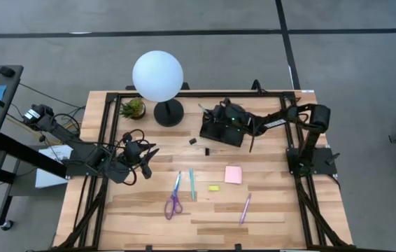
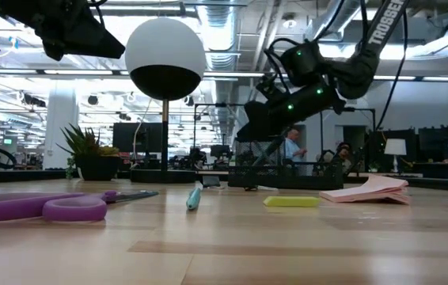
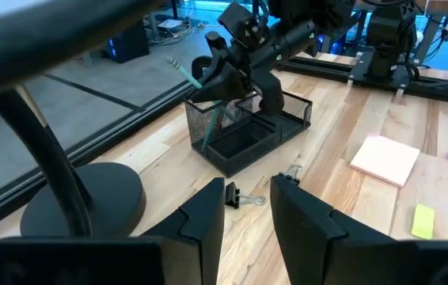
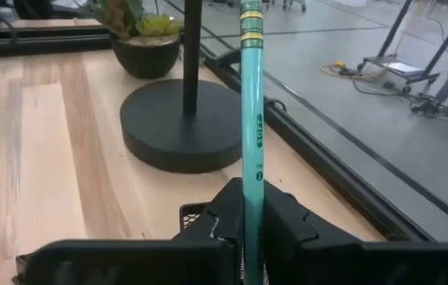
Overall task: Pick and place office supplies into organizer
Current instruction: Put the blue pencil into the black desk organizer, then put the blue pen into the black desk organizer
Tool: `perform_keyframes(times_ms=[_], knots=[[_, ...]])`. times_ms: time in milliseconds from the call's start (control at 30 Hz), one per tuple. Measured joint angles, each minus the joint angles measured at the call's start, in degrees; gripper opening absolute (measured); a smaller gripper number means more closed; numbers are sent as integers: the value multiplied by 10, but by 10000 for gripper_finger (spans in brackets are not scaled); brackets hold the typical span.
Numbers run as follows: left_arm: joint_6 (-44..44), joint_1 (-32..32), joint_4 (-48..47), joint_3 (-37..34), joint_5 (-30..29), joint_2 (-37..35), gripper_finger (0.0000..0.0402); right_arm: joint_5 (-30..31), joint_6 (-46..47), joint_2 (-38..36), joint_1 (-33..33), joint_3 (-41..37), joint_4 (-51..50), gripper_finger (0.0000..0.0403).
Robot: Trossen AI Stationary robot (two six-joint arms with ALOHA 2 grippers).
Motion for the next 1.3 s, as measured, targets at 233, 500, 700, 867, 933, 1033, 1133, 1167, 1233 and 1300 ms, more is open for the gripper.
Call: perform_keyframes(times_ms=[233, 500, 700, 867, 933, 1033, 1133, 1167, 1233, 1300], knots=[[0, 0, 0, 0, 2, 0, 100, 2, 0, 0, 5, 8, -5, 50], [0, 0, 0, 0, 11, 0, 100, 4, 11, 0, 9, 9, -19, 84], [-47, 0, 2, -10, 36, 0, 100, 1, -21, -69, 53, 8, -28, 98], [-140, 0, 5, -50, 69, 11, 100, 13, -12, -170, 109, 8, -108, 98], [-166, 0, 5, -67, 76, 23, 100, 12, 33, -205, 138, 9, -157, 98], [-195, 2, 14, -82, 82, 59, 100, 9, 145, -235, 187, 9, -234, 98], [-188, 10, 79, -91, 85, 103, 100, -1, 213, -240, 242, 8, -296, 98], [-169, 14, 108, -92, 87, 117, 100, -4, 225, -235, 262, 8, -301, 98], [-122, 24, 161, -92, 97, 147, 100, -4, 238, -223, 304, 8, -312, 98], [-88, 36, 224, -92, 114, 173, 100, -3, 255, -204, 339, 8, -300, 98]])
